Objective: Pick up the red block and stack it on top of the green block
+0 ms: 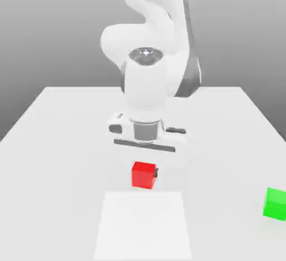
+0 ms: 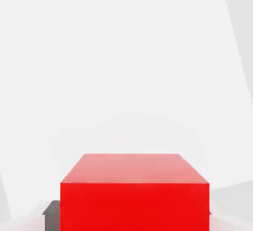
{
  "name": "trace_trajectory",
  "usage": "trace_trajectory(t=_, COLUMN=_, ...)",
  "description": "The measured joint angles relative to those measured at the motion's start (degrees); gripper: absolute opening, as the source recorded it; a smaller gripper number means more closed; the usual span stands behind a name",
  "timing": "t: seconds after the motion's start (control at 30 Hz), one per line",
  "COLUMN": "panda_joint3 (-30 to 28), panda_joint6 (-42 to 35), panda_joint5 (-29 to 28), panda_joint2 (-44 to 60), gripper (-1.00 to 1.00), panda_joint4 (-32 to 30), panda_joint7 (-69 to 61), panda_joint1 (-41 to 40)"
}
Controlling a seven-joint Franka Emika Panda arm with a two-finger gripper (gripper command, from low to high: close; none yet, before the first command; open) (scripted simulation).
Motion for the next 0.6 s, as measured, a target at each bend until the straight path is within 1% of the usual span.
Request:
trace_trajectory(t=0.1, panda_joint3=3.30, panda_joint6=-3.20, panda_joint5=-1.69, panda_joint2=3.10, gripper=-1.00, panda_joint4=5.98, panda_joint7=1.82, panda_joint1=7.23)
trace_trajectory(t=0.33, panda_joint3=11.04, panda_joint6=-10.34, panda_joint5=-3.46, panda_joint2=10.31, gripper=-1.00, panda_joint4=20.33, panda_joint7=4.51, panda_joint1=19.53)
trace_trajectory(t=0.4, panda_joint3=11.67, panda_joint6=-9.59, panda_joint5=-4.87, panda_joint2=13.22, gripper=-1.00, panda_joint4=22.55, panda_joint7=5.75, panda_joint1=21.00)
trace_trajectory(t=0.5, panda_joint3=9.89, panda_joint6=-5.02, panda_joint5=-8.64, panda_joint2=18.96, gripper=-1.00, panda_joint4=23.50, panda_joint7=8.53, panda_joint1=22.80)
trace_trajectory(t=0.53, panda_joint3=9.14, panda_joint6=-3.57, panda_joint5=-9.70, panda_joint2=20.61, gripper=1.00, panda_joint4=23.63, panda_joint7=9.32, panda_joint1=23.41)
trace_trajectory(t=0.6, panda_joint3=9.14, panda_joint6=-3.57, panda_joint5=-9.70, panda_joint2=20.61, gripper=1.00, panda_joint4=23.63, panda_joint7=9.32, panda_joint1=23.41)
